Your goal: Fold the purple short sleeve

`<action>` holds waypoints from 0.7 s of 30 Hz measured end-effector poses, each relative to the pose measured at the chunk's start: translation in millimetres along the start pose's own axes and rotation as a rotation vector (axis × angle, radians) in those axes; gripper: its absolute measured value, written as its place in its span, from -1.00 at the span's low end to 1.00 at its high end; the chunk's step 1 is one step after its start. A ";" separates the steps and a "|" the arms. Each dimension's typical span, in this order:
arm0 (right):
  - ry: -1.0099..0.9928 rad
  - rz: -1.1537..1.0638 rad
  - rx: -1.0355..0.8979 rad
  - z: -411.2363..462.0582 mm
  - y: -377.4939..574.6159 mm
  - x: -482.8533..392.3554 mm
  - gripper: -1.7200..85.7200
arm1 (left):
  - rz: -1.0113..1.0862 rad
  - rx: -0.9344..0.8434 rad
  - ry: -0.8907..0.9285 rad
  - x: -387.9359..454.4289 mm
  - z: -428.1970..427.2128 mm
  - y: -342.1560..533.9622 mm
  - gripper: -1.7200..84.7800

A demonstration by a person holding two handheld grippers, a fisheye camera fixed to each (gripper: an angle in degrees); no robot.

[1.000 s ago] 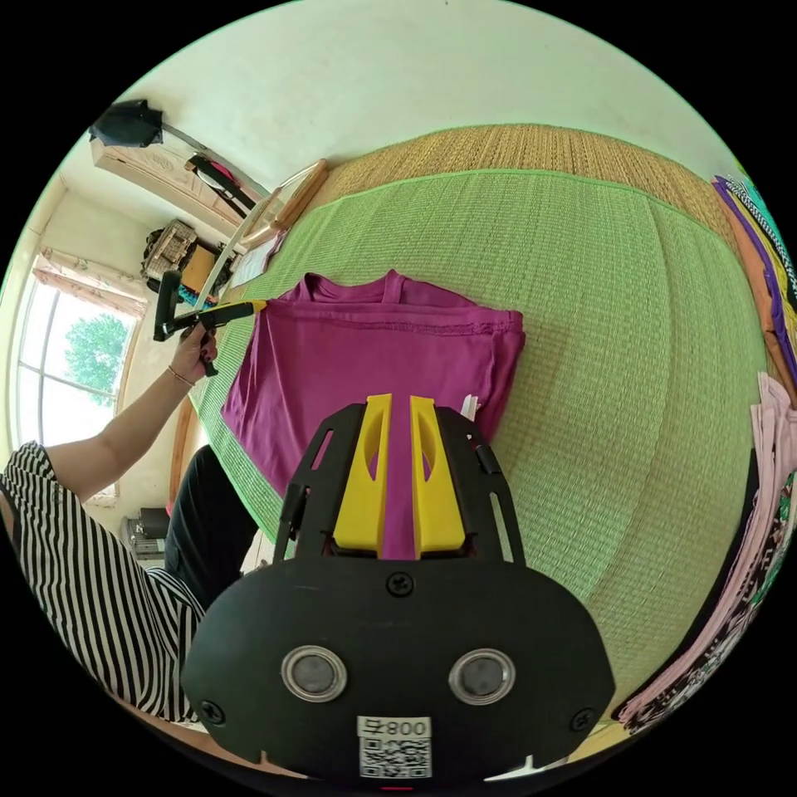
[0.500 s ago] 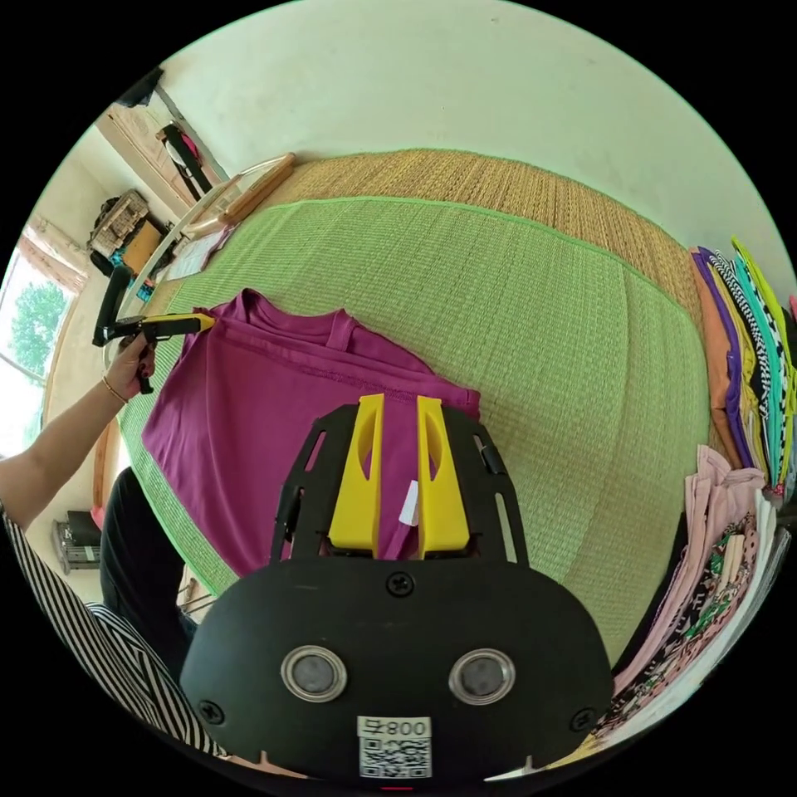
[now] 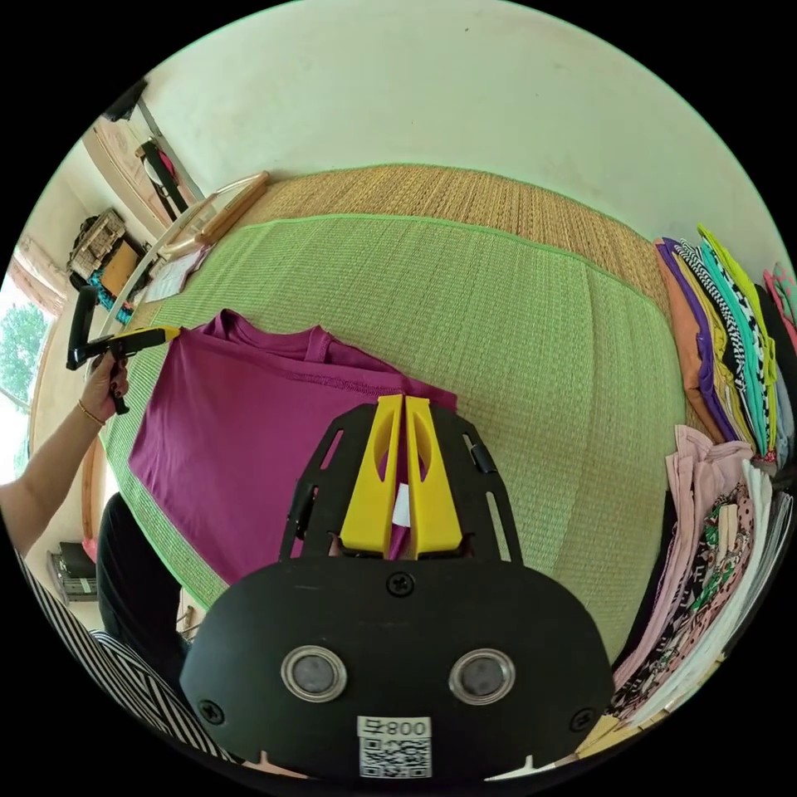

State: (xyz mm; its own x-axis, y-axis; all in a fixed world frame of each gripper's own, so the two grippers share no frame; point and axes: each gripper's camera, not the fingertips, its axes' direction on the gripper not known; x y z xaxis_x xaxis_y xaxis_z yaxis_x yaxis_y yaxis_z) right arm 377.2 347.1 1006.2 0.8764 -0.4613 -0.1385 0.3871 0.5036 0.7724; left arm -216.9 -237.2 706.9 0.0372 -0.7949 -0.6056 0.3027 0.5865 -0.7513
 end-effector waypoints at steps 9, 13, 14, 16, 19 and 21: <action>-0.027 0.059 -0.053 26.3 -6.4 7.6 -0.94 | -0.050 0.000 0.022 -17.0 20.1 -7.9 -0.89; -0.018 0.084 -0.087 40.5 -8.2 17.0 -0.95 | -0.100 0.001 -0.034 -34.5 20.0 -1.9 -0.87; -0.031 0.091 -0.105 45.6 -9.0 19.8 -0.95 | -0.117 -0.002 -0.024 -39.0 21.1 -1.2 -0.87; -0.066 0.118 -0.089 45.7 -10.4 27.0 -0.96 | -0.148 0.063 0.006 -48.1 11.1 3.8 -0.86; -0.053 0.106 -0.099 48.9 -11.4 27.5 -0.97 | -0.136 0.074 -0.032 -50.6 6.9 8.0 -0.85; -0.056 0.108 -0.091 49.8 -11.4 28.7 -0.97 | -0.136 0.002 -0.072 -55.8 20.3 5.5 -0.87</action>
State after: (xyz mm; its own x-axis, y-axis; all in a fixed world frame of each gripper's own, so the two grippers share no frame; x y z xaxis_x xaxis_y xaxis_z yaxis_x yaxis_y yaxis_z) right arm 383.7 291.8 1024.3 0.8979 -0.4398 -0.0207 0.3181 0.6154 0.7212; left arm -197.9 -192.7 741.9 0.0637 -0.8763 -0.4775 0.3115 0.4720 -0.8247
